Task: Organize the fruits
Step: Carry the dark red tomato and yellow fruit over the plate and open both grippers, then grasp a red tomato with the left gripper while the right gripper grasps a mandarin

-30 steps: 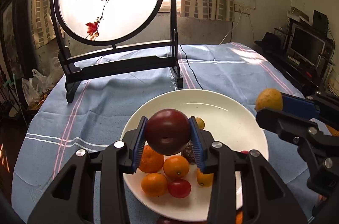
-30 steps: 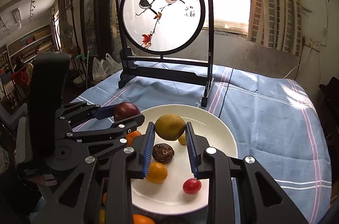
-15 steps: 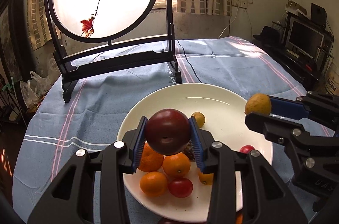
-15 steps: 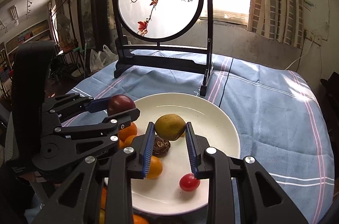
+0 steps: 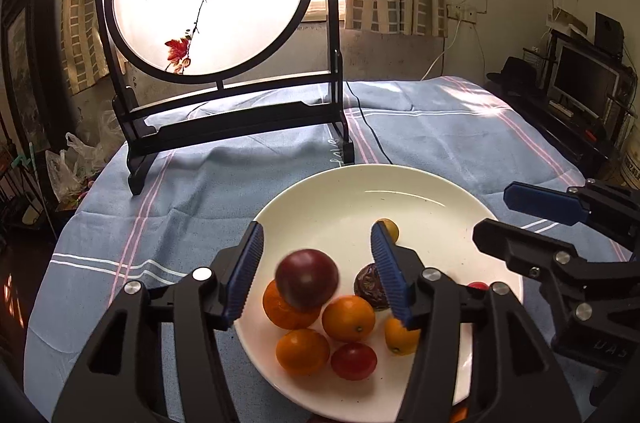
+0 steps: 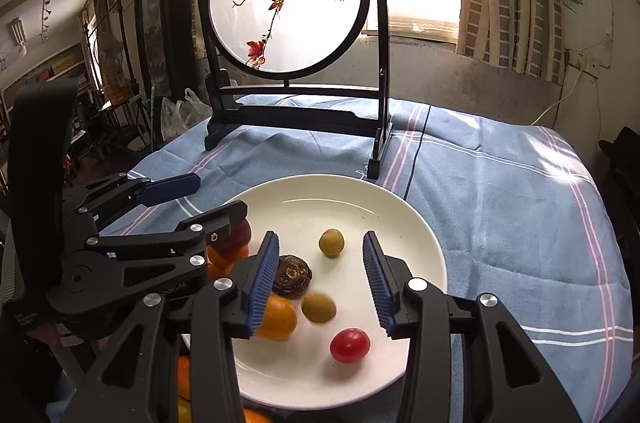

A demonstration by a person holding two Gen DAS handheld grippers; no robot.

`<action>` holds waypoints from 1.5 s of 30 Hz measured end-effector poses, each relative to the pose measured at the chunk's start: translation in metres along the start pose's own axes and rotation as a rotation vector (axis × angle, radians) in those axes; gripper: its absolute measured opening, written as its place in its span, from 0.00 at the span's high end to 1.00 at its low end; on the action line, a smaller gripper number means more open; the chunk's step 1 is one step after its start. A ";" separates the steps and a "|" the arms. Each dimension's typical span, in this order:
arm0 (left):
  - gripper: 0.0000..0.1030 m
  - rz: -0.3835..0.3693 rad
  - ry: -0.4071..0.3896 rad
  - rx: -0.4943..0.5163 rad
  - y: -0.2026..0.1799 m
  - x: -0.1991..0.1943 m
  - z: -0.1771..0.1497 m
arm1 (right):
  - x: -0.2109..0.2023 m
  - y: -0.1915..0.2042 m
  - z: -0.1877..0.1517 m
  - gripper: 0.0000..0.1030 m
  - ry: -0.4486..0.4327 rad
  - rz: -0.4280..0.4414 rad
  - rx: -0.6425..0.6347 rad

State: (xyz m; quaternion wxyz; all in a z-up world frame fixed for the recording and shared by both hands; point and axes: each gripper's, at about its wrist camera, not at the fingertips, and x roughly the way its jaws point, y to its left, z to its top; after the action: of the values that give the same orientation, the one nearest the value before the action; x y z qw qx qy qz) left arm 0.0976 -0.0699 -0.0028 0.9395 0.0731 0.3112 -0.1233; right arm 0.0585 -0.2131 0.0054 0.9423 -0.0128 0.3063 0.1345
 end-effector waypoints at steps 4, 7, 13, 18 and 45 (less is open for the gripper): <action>0.43 0.002 -0.008 -0.001 0.001 -0.002 0.000 | -0.002 -0.003 0.001 0.56 -0.006 0.000 0.008; 0.43 0.003 -0.004 0.007 -0.001 -0.001 -0.001 | 0.000 0.000 0.000 0.56 0.000 0.002 -0.002; 0.43 0.003 -0.008 0.012 -0.001 -0.002 -0.001 | -0.001 0.004 -0.001 0.55 -0.001 0.012 -0.018; 0.43 0.001 -0.018 0.016 0.000 -0.011 0.002 | -0.013 0.012 0.001 0.55 -0.024 0.029 -0.039; 0.29 -0.233 0.212 0.255 0.010 -0.104 -0.155 | -0.020 0.085 -0.120 0.57 0.243 -0.024 -0.527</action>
State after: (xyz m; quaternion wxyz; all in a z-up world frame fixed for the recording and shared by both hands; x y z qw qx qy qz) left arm -0.0684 -0.0081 -0.0625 0.8639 0.1677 0.3964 -0.2615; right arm -0.0481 -0.1489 -0.0754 0.8645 -0.2767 0.3712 0.1959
